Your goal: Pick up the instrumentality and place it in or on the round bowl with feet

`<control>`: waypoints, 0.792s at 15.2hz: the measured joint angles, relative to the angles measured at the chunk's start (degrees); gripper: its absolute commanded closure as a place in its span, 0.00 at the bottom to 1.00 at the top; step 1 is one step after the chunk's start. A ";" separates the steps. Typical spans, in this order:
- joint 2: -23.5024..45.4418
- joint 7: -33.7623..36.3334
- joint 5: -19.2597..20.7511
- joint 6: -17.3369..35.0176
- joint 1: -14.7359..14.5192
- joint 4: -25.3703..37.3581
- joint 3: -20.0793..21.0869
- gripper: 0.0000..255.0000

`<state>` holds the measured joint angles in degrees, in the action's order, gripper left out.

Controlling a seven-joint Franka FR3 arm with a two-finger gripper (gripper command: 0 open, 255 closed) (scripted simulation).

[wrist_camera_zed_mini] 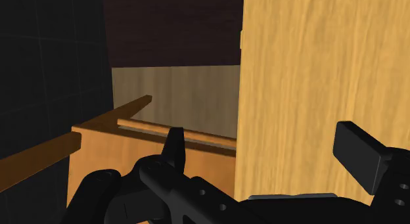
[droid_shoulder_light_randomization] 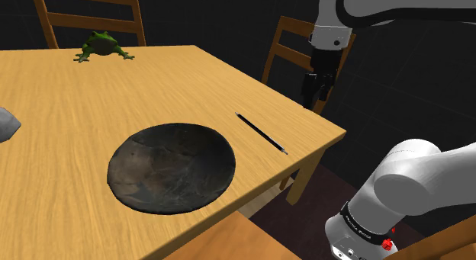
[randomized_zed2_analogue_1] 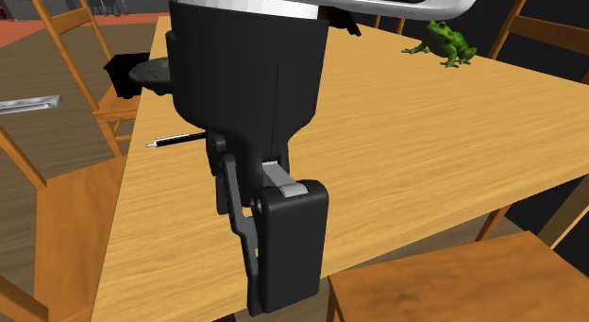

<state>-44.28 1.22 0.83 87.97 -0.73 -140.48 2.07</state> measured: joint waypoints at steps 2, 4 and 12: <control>-0.46 0.55 -0.47 0.05 -0.18 -0.34 0.38 0.00; -2.28 2.79 -2.41 -0.46 -0.98 -1.05 2.05 0.00; -7.05 14.97 -12.76 -0.73 -5.02 -1.71 11.43 0.00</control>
<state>-51.34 16.18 -11.93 87.24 -5.75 -142.19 13.50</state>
